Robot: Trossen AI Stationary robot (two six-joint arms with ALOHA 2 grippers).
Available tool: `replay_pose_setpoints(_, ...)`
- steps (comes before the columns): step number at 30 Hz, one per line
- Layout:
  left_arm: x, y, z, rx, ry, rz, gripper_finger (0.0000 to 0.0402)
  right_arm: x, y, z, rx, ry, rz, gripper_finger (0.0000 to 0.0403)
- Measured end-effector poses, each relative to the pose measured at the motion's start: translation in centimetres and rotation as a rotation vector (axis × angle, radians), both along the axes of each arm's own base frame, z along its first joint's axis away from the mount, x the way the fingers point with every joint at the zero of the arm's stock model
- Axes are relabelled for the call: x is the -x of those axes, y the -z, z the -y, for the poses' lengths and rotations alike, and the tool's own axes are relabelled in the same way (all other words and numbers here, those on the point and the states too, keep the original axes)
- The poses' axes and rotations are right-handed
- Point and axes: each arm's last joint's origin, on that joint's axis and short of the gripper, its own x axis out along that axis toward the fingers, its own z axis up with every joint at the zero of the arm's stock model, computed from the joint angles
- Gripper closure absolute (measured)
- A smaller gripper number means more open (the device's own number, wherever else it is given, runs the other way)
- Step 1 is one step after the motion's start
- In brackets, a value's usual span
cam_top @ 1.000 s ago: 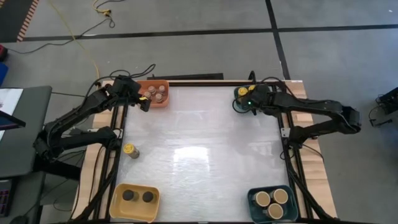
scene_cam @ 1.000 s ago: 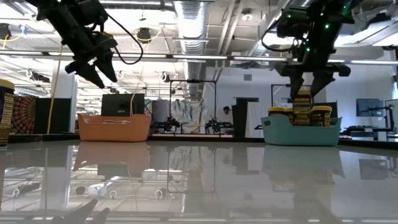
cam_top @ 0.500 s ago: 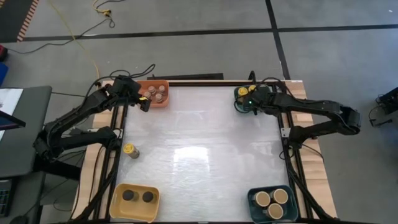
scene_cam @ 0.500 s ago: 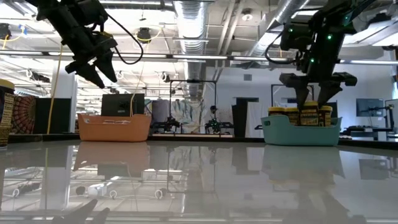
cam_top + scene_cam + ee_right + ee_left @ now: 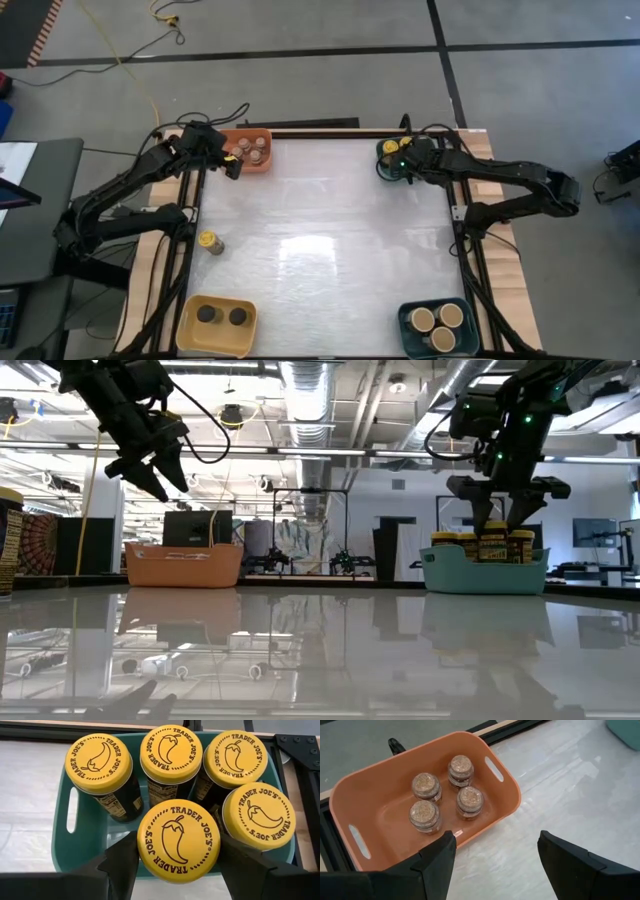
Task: Sort spices by type
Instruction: Put the top yellow seasoning bottle into the light blue bin, then put the yellow seasoning into the top teal light blue bin
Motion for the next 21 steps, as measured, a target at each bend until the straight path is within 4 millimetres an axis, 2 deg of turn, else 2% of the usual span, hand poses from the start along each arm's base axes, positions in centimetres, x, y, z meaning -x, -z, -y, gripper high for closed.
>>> replay_pose_setpoints(8, 0.0, 0.0, 0.0, 0.0, 0.0, 0.0, 0.0132, -0.04, 0.0, -0.01, -0.005, -0.003, 0.005, 0.0118)
replay_pose_setpoints(17, 0.0, 0.0, 0.0, -0.004, 0.005, -0.004, 0.0132, -0.26, -0.12, 0.09, 0.006, -0.022, 0.017, 0.0023)
replay_pose_setpoints(21, 0.04, -0.02, -0.03, -0.02, 0.003, -0.022, 0.0132, -0.51, -0.95, 0.04, -0.008, -0.032, 0.041, 0.0006)
